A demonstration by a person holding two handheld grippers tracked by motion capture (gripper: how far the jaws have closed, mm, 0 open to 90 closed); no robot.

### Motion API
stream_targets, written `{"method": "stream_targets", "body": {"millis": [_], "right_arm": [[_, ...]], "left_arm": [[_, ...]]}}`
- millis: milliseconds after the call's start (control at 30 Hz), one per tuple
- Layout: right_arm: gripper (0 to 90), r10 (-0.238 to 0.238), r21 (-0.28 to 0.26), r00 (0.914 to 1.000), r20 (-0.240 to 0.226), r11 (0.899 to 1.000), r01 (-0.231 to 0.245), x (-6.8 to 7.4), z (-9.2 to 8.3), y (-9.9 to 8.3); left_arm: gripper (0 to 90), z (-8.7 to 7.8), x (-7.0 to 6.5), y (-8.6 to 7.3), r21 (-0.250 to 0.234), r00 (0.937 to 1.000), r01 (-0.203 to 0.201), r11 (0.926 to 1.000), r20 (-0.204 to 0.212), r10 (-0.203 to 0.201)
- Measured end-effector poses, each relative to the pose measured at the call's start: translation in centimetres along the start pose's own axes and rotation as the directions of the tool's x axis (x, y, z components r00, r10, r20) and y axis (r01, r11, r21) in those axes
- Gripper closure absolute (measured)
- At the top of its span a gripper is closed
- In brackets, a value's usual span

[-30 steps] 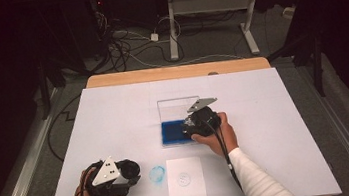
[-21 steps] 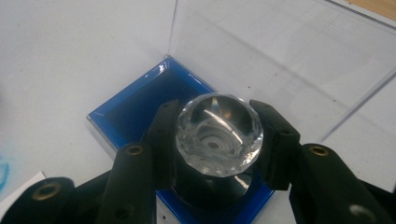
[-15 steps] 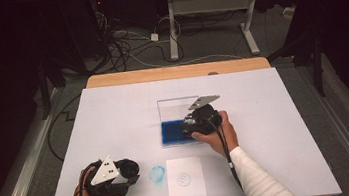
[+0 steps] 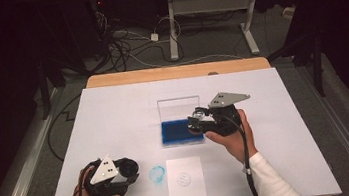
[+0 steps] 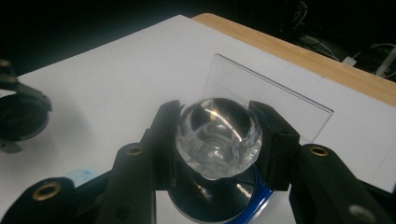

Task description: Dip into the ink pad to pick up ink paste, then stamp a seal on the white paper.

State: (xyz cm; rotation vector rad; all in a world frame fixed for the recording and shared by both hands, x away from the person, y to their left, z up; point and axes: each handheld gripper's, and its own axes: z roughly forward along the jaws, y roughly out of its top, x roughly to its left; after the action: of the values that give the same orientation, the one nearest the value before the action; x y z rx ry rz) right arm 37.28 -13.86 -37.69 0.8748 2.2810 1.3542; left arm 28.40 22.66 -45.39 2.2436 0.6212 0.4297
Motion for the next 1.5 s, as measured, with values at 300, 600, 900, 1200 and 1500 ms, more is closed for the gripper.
{"method": "stream_targets", "body": {"millis": [300, 600, 900, 1200, 1500], "right_arm": [[56.8, -0.054, -0.003, 0.9984, -0.016, 0.999, 0.054, 1.1, -1.8, -0.3], [56.8, -0.050, -0.030, 0.9986, -0.017, 0.998, 0.050, 0.9, -3.5, -0.2], [56.8, -0.038, -0.045, 0.9992, -0.010, 0.998, 0.037, 0.5, -4.4, -0.2], [56.8, -0.054, -0.073, 0.9985, -0.007, 0.996, 0.053, 0.7, -5.7, 0.7], [56.8, -0.076, -0.082, 0.9965, -0.035, 0.994, 0.073, 1.7, -6.1, 0.9]], "left_arm": [[36.9, -0.1, 0.0, 0.2, -0.015, 1.0000, -0.003, 0.9999, -0.003, 0.003], [36.9, 0.0, 0.0, 0.1, -0.013, 1.0000, -0.008, 0.9999, 0.000, 0.008], [36.9, 0.2, 0.0, 0.3, -0.010, 0.9999, -0.013, 0.9999, 0.007, 0.013], [36.9, 0.2, -0.1, 0.2, -0.007, 0.9999, -0.010, 0.9999, 0.012, 0.010], [36.9, 0.6, -0.2, 0.4, 0.001, 0.9998, -0.014, 0.9999, 0.018, 0.014]]}}
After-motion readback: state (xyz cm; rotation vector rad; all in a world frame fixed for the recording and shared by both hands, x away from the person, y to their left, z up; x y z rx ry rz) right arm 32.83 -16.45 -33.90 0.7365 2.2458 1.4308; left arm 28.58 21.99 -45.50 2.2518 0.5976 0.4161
